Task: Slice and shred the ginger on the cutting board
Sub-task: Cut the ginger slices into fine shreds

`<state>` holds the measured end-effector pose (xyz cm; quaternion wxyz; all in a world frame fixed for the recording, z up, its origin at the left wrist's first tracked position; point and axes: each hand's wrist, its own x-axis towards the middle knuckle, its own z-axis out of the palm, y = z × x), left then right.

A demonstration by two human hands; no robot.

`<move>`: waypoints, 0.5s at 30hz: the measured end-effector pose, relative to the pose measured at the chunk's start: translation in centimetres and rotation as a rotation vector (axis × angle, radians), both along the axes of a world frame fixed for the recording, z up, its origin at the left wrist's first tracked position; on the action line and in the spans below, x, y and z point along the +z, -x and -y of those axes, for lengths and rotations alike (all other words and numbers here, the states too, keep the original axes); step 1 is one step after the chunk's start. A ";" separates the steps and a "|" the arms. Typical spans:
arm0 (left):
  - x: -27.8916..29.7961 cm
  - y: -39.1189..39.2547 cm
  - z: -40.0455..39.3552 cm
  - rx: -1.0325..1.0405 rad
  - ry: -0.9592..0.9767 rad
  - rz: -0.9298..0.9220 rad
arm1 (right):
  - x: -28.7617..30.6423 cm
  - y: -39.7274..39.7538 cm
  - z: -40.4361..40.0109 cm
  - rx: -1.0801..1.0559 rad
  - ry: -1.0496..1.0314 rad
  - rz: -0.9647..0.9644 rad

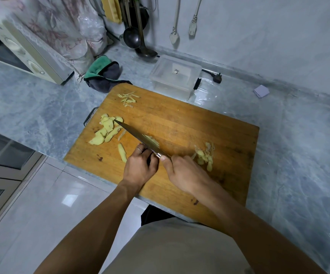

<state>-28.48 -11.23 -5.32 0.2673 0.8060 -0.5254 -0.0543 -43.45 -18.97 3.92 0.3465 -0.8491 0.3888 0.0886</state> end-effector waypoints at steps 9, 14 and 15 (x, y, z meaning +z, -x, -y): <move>-0.2 -0.2 0.0 -0.014 0.015 -0.024 | -0.2 0.6 0.0 -0.003 -0.006 0.007; -0.4 -0.1 0.1 0.004 -0.005 -0.035 | -0.7 0.2 -0.1 -0.010 -0.016 -0.003; -0.4 -0.1 0.1 0.009 -0.006 -0.035 | -0.8 0.1 0.0 -0.012 -0.019 -0.004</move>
